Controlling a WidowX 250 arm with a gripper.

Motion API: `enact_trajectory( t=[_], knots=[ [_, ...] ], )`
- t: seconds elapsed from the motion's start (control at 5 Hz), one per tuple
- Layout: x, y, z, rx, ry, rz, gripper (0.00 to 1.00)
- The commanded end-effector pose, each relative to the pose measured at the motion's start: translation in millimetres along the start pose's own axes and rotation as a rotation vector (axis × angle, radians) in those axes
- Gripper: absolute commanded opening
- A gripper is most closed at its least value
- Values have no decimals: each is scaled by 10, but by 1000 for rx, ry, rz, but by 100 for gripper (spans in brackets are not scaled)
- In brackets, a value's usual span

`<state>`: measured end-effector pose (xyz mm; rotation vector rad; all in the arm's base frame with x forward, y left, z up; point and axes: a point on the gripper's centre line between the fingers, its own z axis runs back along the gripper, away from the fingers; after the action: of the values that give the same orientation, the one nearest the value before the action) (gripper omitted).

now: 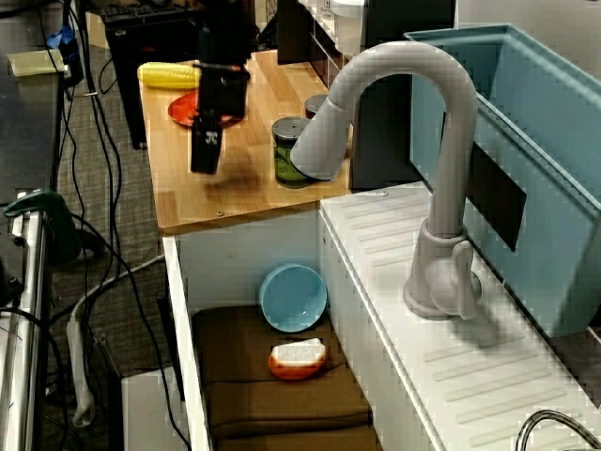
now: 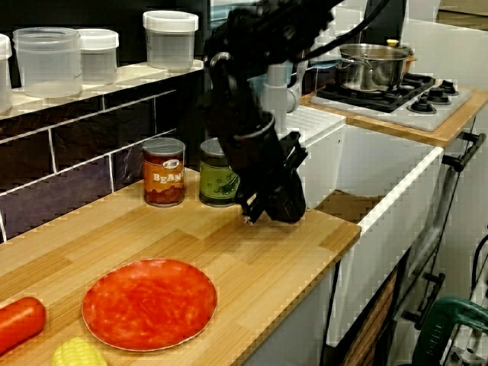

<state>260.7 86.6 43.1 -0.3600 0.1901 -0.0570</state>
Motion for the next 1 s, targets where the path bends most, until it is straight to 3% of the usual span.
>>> enact_trajectory(
  t=[0.0, 0.2, 0.4, 0.6, 0.8],
  knots=[
    [-210, 76, 429, 11, -120, -11, 0],
    [-277, 203, 466, 21, -151, -7, 0],
    [-324, 323, 476, 52, -186, 5, 10],
    [-365, 465, 467, 65, -207, 17, 38],
    [-356, 590, 418, 60, -187, 32, 100]
  ],
)
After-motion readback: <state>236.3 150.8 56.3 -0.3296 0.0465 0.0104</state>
